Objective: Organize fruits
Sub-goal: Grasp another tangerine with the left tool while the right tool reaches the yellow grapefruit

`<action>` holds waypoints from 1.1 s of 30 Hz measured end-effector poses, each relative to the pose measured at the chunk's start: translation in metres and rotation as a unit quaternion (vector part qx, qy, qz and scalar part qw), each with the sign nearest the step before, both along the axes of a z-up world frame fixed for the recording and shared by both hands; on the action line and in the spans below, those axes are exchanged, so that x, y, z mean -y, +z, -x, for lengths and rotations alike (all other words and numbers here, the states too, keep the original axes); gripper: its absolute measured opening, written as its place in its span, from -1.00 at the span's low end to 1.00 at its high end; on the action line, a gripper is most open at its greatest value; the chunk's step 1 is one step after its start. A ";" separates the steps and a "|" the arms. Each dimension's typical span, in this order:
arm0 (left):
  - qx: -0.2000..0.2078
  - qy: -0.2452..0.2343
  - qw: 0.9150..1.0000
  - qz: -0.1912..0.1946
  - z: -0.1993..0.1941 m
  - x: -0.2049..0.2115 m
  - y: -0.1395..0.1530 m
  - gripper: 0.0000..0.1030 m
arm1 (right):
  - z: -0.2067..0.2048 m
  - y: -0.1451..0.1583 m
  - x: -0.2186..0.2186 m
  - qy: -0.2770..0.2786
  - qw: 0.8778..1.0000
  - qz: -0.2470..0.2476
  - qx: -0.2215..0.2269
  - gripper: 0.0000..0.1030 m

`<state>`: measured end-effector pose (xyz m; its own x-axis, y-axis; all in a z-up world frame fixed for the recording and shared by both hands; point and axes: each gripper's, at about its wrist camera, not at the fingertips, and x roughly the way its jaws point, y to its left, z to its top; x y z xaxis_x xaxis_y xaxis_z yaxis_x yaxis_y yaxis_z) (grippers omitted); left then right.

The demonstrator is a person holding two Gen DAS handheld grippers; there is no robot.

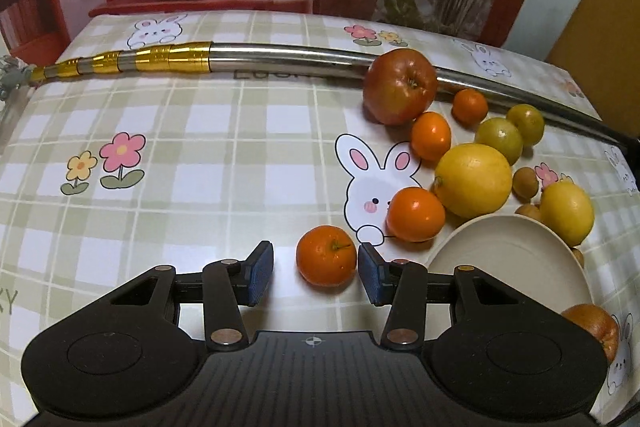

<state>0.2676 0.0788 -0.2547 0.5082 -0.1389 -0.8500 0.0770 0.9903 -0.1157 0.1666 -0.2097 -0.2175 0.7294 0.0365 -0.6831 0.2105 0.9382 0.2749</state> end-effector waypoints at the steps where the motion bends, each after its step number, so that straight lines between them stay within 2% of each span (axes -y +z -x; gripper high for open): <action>1: -0.001 0.001 1.000 0.002 -0.001 0.000 -0.002 -0.05 | 0.000 -0.001 0.000 -0.001 1.000 -0.002 -0.001 0.18; 3: -0.003 0.002 1.000 0.006 -0.004 -0.001 -0.005 -0.15 | -0.001 -0.004 0.002 -0.003 1.000 -0.008 -0.004 0.19; 4: -0.004 -0.002 1.000 0.010 -0.005 0.000 -0.006 -0.31 | -0.001 -0.004 0.001 -0.004 1.000 -0.009 -0.004 0.19; 11: 0.009 -0.013 1.000 -0.010 0.001 0.007 -0.003 -0.32 | -0.002 -0.010 0.003 -0.002 1.000 -0.012 -0.013 0.19; 23: 0.076 -0.017 0.997 0.024 0.034 0.017 0.043 -0.32 | -0.029 -0.032 -0.019 0.050 0.998 -0.019 -0.046 0.18; 33: 0.090 -0.034 0.995 0.028 0.050 0.033 0.052 -0.32 | -0.051 -0.057 -0.023 0.049 0.995 -0.053 -0.069 0.14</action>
<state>0.2175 0.0461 -0.2023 0.6387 -0.2229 -0.7365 0.1677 0.9744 -0.1494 0.2171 -0.1864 -0.2748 0.6180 0.1799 -0.7654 0.1621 0.9234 0.3479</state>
